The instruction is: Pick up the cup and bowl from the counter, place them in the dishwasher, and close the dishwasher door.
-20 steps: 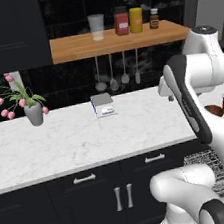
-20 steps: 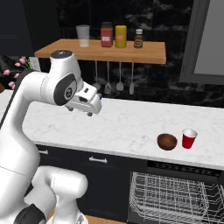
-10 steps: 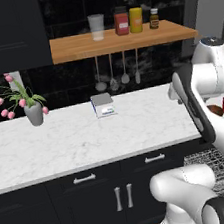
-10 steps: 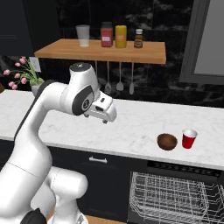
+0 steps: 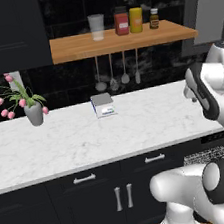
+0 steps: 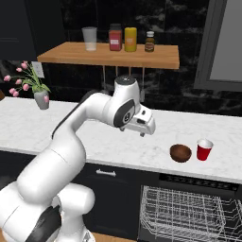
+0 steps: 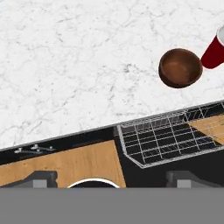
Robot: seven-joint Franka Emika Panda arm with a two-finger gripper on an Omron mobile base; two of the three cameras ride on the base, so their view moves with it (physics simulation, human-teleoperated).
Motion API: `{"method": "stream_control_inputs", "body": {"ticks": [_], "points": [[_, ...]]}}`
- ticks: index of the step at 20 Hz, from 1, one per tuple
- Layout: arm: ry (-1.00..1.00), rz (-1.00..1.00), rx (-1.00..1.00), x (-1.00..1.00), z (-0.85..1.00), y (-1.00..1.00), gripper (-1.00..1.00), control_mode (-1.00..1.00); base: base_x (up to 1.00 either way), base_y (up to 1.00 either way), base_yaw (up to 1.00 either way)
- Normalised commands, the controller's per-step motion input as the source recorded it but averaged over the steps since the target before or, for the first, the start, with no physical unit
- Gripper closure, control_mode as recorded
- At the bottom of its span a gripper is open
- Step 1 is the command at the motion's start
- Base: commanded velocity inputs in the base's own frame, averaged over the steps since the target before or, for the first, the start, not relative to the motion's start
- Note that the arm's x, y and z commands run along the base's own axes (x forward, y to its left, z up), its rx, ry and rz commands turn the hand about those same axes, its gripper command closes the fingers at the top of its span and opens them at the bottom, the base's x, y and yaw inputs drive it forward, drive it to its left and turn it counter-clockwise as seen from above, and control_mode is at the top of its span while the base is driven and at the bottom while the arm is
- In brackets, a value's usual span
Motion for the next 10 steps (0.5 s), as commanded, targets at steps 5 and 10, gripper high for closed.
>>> {"method": "stream_control_inputs", "body": {"ticks": [5, 10], "points": [[0.05, 0.12, 0.00, 0.66, -0.07, -0.54, -1.00, -1.00, 0.00, 0.00, 0.00], [0.04, 0.19, 0.00, 0.66, -0.06, -0.61, -1.00, -1.00, 0.00, 0.00, 0.00]]}}
